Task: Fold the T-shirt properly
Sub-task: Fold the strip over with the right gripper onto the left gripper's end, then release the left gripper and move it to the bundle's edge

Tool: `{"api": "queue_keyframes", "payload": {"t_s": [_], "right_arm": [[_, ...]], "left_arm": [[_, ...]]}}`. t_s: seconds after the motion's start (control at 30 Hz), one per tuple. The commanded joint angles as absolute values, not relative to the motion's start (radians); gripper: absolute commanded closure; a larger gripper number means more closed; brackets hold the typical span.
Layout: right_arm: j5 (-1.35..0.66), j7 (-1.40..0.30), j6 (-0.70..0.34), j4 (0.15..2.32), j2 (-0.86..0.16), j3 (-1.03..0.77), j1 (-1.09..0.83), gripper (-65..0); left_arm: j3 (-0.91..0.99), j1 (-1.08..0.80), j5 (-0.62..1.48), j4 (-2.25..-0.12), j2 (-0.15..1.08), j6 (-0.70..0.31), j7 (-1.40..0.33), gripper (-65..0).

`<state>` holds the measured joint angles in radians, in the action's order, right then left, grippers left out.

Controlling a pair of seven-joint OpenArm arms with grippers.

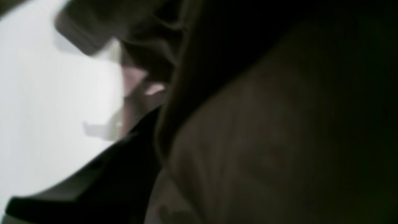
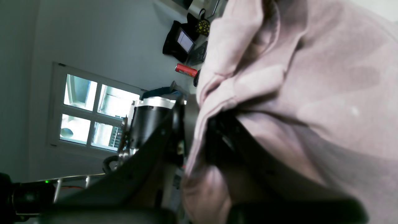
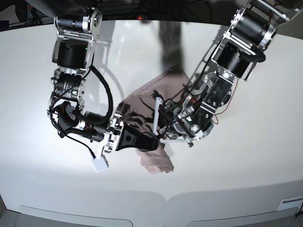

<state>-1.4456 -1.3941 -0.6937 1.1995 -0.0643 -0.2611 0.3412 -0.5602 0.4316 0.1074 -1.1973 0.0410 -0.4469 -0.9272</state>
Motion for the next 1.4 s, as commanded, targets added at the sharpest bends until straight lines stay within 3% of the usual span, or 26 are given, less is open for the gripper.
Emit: {"api": "queue_keyframes", "payload": {"t_s": [0.0,0.37,0.83,1.17,1.37], "right_arm": [[-1.484,-1.396,-0.698,1.218,-0.066,-0.262,0.374,0.0],[-1.412,-1.396,-0.698,1.217,-0.066,-0.262,0.385,0.0],[-1.387,-1.396,-0.698,1.217,-0.064,-0.262,0.385,0.0],[-1.390,-1.396,-0.698,1.217,-0.033,-0.239,0.366,0.0],[-1.388,-1.396,-0.698,1.217,-0.033,-0.115,0.327,0.0]], "left_arm": [[-0.557,0.458,0.117,-1.214,0.034,-0.441,-0.922,-15.0],[-0.557,0.468,0.026,-1.277,0.088,-0.441,-0.920,-15.0],[-0.557,0.468,0.035,-1.452,0.319,-0.376,-0.924,-15.0],[-0.557,0.469,-0.043,-1.467,0.336,-0.376,-0.893,-15.0],[-0.557,0.482,-0.156,-1.467,0.367,-0.298,-0.889,-15.0]]}}
